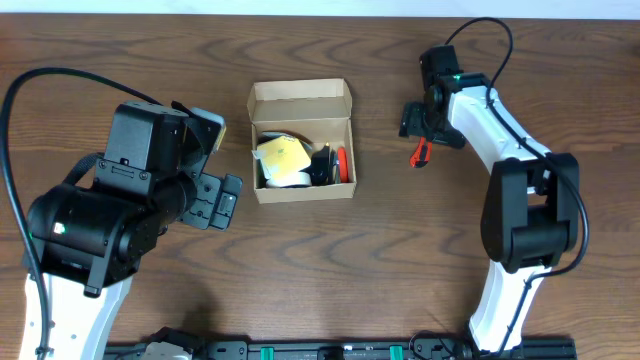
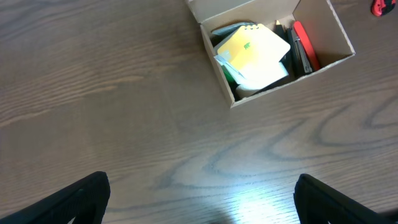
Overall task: Pack container
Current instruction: 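Grasp the red box cutter with the right gripper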
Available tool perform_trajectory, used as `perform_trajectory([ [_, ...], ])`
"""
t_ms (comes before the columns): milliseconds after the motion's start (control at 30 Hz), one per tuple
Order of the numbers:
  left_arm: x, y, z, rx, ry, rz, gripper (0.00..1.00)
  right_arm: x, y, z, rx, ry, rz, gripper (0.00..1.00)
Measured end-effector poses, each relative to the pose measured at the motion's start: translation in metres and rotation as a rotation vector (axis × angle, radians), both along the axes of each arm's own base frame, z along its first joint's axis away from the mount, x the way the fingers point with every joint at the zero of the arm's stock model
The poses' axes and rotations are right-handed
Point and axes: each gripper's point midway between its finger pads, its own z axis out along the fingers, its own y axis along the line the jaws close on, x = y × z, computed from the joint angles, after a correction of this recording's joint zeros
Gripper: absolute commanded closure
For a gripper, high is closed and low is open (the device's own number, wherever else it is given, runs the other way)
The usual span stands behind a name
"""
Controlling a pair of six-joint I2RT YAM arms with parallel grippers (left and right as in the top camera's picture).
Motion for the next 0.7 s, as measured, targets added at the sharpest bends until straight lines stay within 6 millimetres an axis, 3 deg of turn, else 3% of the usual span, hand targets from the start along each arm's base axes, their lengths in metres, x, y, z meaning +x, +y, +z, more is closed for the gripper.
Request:
perform_trajectory([
  [467,0.000,0.000,0.000,0.000,0.000,0.000,0.05,0.004,0.006,-0.025,0.048,0.023,0.052,0.23],
  [567,0.000,0.000,0.000,0.000,0.000,0.000,0.05,0.005,0.004,-0.027,0.056,0.027,0.054,0.29],
  [700,0.000,0.000,0.000,0.000,0.000,0.000,0.05,0.005,0.002,-0.027,0.057,0.027,0.056,0.48],
])
